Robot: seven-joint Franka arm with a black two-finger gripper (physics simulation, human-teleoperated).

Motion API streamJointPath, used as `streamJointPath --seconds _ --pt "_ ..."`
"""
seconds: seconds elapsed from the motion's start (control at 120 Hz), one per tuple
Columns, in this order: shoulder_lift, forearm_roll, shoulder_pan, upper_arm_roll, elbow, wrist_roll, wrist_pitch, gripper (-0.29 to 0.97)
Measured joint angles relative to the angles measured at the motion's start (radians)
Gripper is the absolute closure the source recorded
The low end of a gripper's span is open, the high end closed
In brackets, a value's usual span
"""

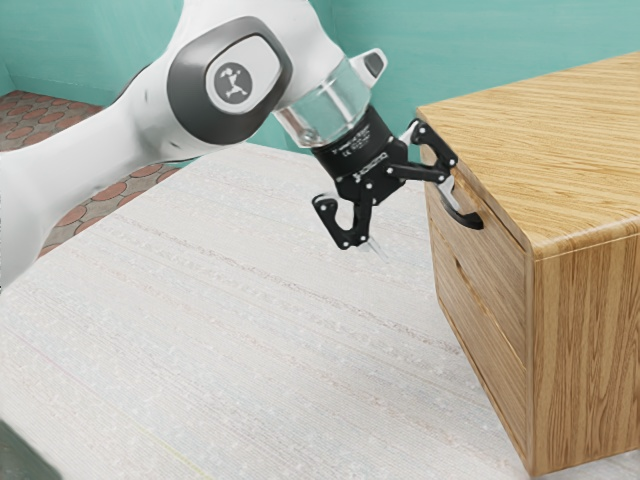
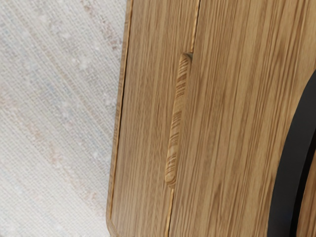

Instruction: Pull the drawer handle with one arm to open the drawer

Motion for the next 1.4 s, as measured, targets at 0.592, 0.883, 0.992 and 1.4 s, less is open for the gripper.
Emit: streamJointPath --seconds 0.592,0.883,0.992,1.4 --pt "-0.005 -0.004 0.008 -0.002 -0.048 0.022 0.029 0.00" --pt "-0.069 0.026 0.017 -0.001 -0.132 0.028 0.029 0.00" --pt "-0.107 0.039 0.027 -0.003 -0.177 0.030 0.030 0.00" --pt "-0.247 0.057 0.056 0.021 -0.335 0.056 0.035 0.00"
